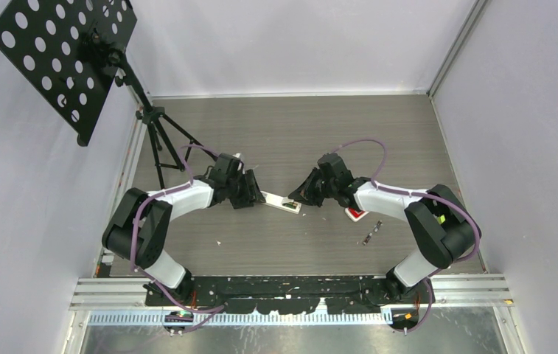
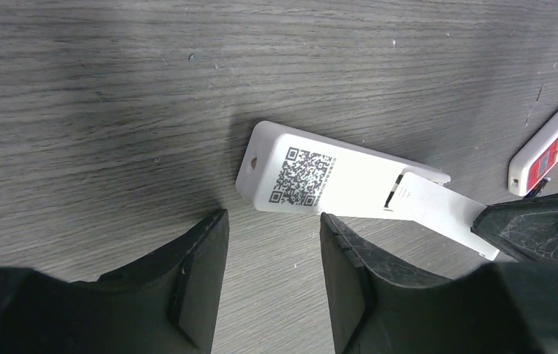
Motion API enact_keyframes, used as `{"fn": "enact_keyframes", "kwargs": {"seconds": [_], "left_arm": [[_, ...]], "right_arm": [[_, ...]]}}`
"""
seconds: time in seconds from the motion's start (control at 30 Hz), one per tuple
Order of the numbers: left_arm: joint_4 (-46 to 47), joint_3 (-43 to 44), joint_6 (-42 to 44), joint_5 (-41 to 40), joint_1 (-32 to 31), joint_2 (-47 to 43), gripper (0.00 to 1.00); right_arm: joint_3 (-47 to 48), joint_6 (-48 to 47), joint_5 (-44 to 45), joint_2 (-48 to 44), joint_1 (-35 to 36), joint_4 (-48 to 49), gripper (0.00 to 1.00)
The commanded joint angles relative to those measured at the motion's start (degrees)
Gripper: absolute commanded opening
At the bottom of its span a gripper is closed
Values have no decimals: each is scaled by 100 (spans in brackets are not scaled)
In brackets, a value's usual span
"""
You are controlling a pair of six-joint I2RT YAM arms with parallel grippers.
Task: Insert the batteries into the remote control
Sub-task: Load the battery cover into the remote control.
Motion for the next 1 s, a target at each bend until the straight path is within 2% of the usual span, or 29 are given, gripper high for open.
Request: {"fn": "enact_keyframes", "kwargs": {"seconds": [0.0, 0.47, 0.97], "left_arm": [[184, 13, 91, 33, 27, -15, 50], [320, 4, 88, -3, 27, -131, 50], [59, 120, 290, -522, 36, -273, 54]], "right_arm": [[141, 44, 95, 4, 57, -43, 1], [141, 82, 165, -31, 101, -239, 1], [165, 14, -2, 1, 110, -244, 1]]}}
